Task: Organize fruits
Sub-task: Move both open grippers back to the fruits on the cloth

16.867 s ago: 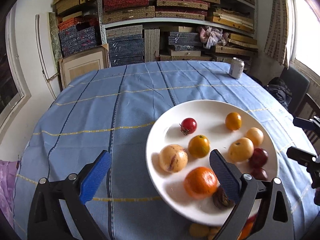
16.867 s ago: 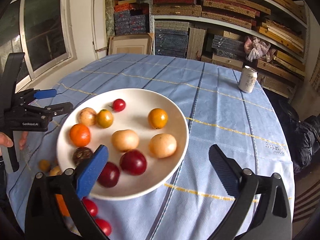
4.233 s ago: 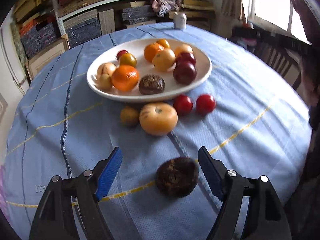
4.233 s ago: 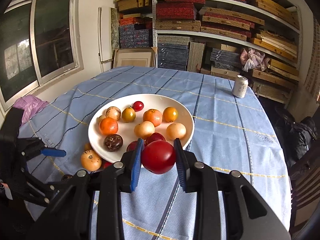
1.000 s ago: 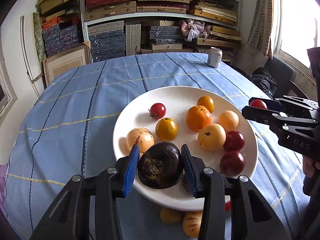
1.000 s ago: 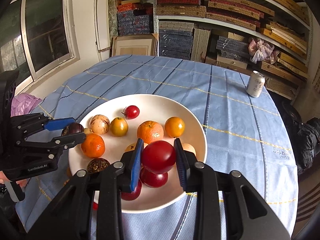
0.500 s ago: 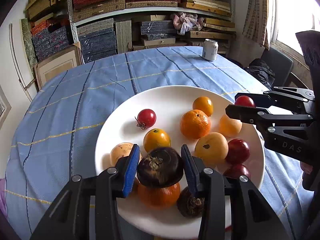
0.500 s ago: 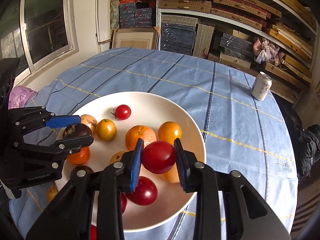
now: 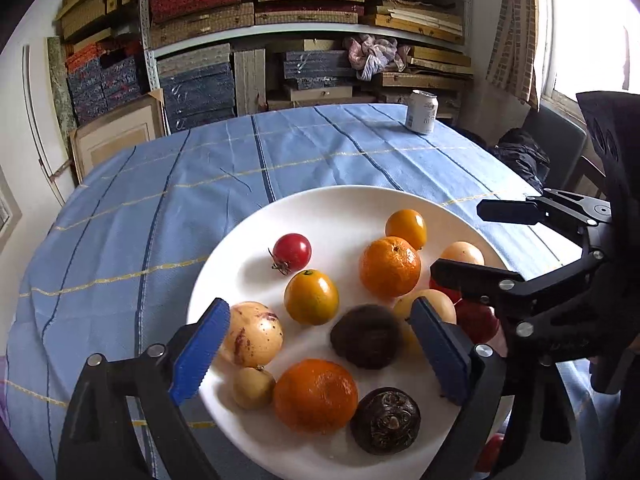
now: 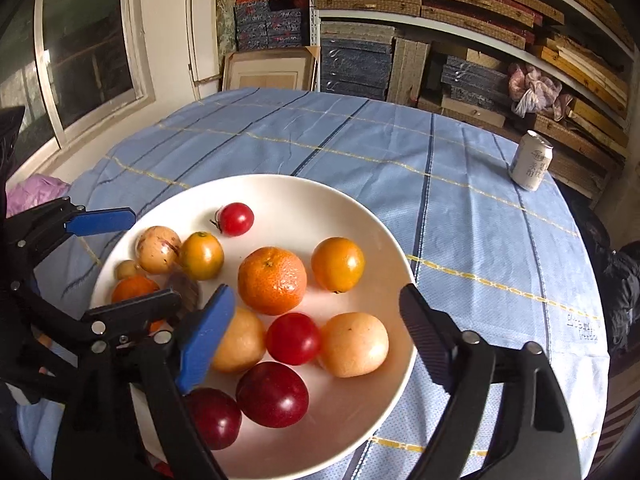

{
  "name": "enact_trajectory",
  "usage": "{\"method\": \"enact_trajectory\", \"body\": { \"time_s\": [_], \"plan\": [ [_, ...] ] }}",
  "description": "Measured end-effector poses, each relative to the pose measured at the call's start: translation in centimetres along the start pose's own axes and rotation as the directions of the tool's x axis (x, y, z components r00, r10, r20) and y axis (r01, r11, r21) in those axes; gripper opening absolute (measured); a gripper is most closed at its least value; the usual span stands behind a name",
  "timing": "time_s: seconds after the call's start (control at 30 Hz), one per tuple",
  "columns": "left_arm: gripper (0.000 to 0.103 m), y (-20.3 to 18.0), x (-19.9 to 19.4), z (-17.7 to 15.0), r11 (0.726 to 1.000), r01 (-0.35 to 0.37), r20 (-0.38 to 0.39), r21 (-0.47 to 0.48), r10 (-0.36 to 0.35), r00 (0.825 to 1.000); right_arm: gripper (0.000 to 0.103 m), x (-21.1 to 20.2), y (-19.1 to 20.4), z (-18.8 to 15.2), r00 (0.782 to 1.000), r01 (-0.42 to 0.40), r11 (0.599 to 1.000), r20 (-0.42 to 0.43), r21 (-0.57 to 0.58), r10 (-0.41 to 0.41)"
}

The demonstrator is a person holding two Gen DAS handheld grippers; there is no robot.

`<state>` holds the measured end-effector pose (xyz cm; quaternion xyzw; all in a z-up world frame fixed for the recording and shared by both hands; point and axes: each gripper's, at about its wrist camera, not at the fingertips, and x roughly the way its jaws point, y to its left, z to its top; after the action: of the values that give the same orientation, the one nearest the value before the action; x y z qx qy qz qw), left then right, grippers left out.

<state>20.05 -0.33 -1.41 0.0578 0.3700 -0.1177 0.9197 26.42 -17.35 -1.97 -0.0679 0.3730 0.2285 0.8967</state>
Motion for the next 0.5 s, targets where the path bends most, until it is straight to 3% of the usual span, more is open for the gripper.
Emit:
{"method": "enact_trajectory", "body": {
  "time_s": [0.07, 0.27, 0.37, 0.5],
  "plan": [
    [0.097, 0.0, -0.2, 0.2, 1.0, 0.001, 0.003, -0.001, -0.001, 1.0, 0.088, -0.5, 0.0, 0.0, 1.0, 0.007, 1.0, 0.012, -0.004, -0.007],
    [0.097, 0.1, -0.8, 0.0, 1.0, -0.007, 0.005, -0.001, 0.007, 1.0, 0.092, -2.7, -0.2, -0.5, 0.999, 0.028, 1.0, 0.034, 0.007, -0.028],
    [0.097, 0.4, -2.0, -0.7, 0.999, -0.052, 0.022, 0.005, 0.052, 0.998, 0.094, -4.3, -0.5, -1.6, 0.998, 0.038, 0.999, 0.047, 0.013, -0.039],
    [0.097, 0.7, -4.5, -2.4, 0.998, -0.062, 0.034, 0.003, 0.062, 0.997, 0.095, -6.9, -0.5, -4.3, 0.999, -0.006, 0.999, 0.047, 0.037, 0.004]
  ]
}}
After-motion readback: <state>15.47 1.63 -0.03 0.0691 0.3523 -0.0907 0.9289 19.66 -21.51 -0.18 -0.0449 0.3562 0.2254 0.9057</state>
